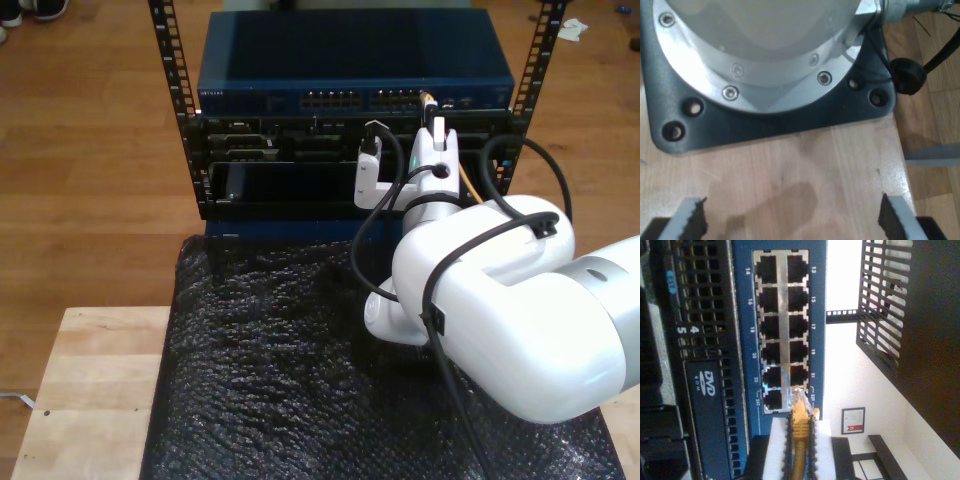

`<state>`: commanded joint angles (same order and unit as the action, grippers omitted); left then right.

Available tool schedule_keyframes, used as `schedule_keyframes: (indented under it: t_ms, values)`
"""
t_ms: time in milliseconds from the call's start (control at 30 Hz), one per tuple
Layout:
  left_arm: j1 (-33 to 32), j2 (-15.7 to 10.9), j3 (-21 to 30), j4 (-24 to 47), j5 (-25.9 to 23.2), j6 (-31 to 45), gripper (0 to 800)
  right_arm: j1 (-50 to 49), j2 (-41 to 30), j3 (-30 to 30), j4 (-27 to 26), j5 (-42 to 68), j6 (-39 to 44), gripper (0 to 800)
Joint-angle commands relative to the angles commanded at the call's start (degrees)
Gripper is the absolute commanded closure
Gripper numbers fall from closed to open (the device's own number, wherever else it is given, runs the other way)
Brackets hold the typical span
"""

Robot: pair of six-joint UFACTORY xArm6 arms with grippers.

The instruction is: Grab the cable and plug it in

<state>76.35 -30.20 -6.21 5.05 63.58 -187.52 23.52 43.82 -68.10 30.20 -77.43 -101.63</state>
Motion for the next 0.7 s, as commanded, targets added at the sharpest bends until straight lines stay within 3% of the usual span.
schedule_keyframes:
  t_ms: [700]
  values:
    - [0.0,0.0,0.0,0.0,0.0,0.0,0,-0.2,0.0,-0.4,-0.1,0.1,-0.1,800]
